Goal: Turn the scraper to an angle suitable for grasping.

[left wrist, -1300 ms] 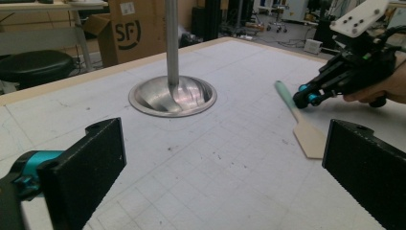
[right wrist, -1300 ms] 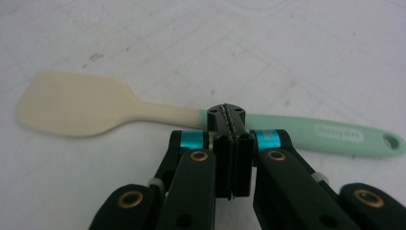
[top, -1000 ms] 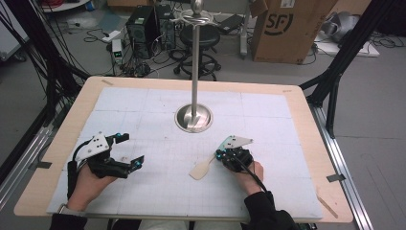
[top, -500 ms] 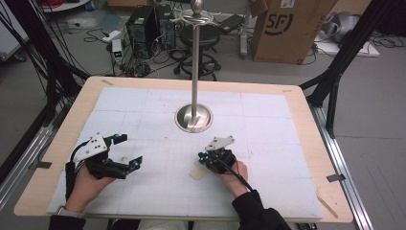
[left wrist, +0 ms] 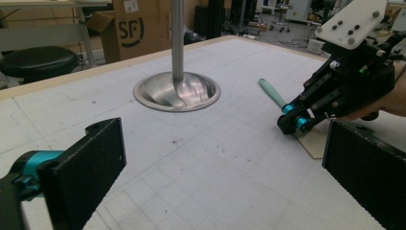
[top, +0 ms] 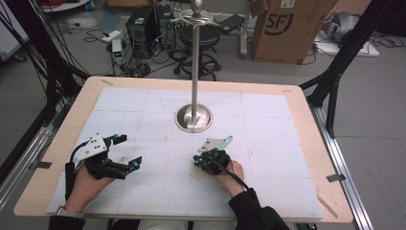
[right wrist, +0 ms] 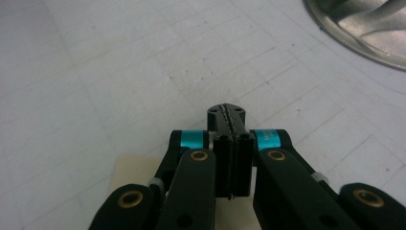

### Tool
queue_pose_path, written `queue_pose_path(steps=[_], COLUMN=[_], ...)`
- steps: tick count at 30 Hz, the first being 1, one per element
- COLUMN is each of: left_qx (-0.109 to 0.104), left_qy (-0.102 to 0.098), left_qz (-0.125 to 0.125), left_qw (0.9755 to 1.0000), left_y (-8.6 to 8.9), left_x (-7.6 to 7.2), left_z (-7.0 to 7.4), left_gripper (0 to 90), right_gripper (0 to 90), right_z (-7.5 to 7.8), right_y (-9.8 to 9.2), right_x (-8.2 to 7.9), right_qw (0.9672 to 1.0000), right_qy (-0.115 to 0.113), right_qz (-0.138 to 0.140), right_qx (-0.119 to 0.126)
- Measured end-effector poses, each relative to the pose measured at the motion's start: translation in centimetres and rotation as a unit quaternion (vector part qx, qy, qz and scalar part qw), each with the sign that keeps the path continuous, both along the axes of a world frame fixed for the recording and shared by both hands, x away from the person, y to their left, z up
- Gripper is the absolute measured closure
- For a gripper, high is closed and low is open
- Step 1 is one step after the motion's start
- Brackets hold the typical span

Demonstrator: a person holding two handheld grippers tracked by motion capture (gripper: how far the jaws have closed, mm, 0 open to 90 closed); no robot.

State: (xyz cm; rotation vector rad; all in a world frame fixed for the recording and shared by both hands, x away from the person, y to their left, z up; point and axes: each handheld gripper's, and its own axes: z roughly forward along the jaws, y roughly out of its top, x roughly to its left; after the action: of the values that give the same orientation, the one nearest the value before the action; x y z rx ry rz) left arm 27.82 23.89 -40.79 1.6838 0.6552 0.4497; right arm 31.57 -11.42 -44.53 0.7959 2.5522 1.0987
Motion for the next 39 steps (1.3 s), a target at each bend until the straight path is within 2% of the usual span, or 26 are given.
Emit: queue_pose_path(steps=[4,12,16,23,27,31,39], left_qx=[0.001,-0.002,-0.003,0.001,-0.005,-0.010,-0.009], left_qy=[0.000,-0.001,-0.001,0.001,0.001,-0.002,0.000], left_qz=[0.001,0.003,0.002,0.001,0.002,0.000,0.001], left_qw=[1.0000,1.0000,1.0000,1.0000,1.0000,0.9999,1.0000], left_y=[0.1,0.2,0.1,0.1,0.1,0.1,0.1], left_x=[0.0,0.1,0.1,0.1,0.1,0.2,0.2], left_z=[0.0,0.0,0.0,0.0,0.0,0.1,0.1], left_gripper=[1.7,1.7,1.7,1.7,1.7,1.7,1.7], right_gripper=[90.0,90.0,90.0,90.0,90.0,90.0,90.0], right_z=[0.2,0.4,0.5,0.6,0.7,0.7,0.9], right_y=[-0.5,-1.7,-3.7,-7.0,-8.5,-10.0,-11.3], right_x=[-0.5,-1.6,-2.7,-3.9,-4.4,-4.4,-4.1], right_qw=[0.9999,0.9993,0.9990,0.9991,0.9990,0.9992,0.9989], right_qy=[0.014,0.018,0.021,0.034,0.036,0.040,0.045], right_qz=[0.010,0.028,0.033,0.022,0.012,0.001,-0.011], right_qx=[-0.003,-0.015,-0.020,-0.014,-0.022,-0.008,-0.010])
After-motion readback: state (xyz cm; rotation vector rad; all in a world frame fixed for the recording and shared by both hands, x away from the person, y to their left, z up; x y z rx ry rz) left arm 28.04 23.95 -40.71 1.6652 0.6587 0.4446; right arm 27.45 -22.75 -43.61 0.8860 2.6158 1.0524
